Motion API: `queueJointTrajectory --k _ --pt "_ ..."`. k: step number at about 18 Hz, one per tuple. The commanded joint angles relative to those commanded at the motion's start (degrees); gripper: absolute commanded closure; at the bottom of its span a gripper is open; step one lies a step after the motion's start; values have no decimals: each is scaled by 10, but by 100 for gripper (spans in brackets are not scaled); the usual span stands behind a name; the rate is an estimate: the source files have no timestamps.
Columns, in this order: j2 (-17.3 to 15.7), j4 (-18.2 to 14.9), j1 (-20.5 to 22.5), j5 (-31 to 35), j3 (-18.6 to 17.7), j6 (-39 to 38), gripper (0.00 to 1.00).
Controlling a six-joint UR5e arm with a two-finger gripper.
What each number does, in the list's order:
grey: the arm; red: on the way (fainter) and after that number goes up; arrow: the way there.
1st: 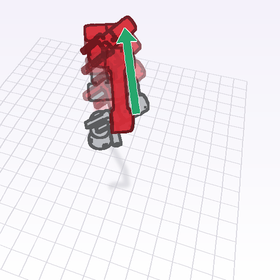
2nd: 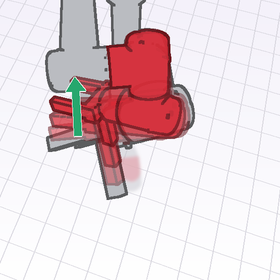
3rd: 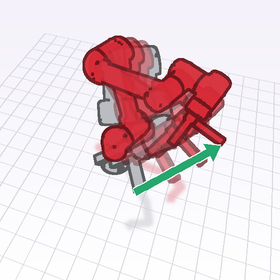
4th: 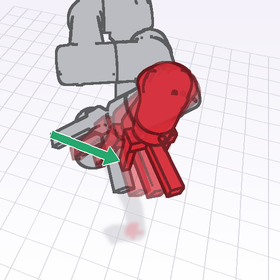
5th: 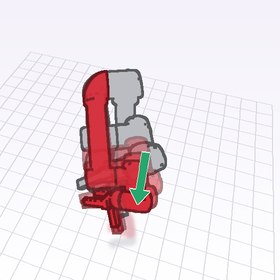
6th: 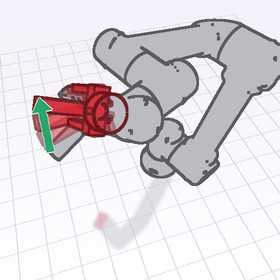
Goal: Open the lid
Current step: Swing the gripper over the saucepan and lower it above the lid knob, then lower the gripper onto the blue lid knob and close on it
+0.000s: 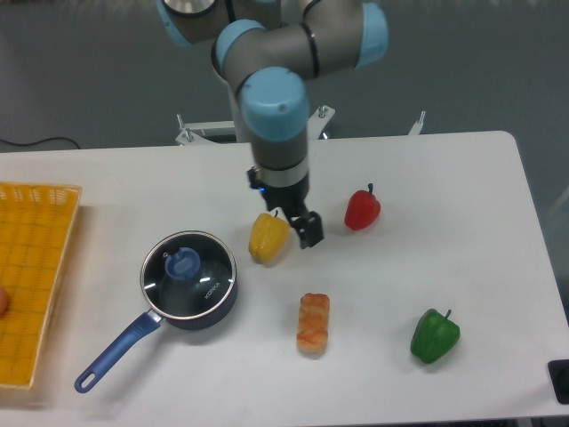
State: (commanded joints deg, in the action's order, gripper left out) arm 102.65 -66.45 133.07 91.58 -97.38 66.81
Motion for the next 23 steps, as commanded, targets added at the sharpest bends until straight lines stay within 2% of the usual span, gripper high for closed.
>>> queueJointTrajectory --k 7,15,23 --pt "47 1 -51 1 34 -71 0" --pt "87 2 -88 -1 58 -100 0" --pt "97 1 -99 2 59 -114 0"
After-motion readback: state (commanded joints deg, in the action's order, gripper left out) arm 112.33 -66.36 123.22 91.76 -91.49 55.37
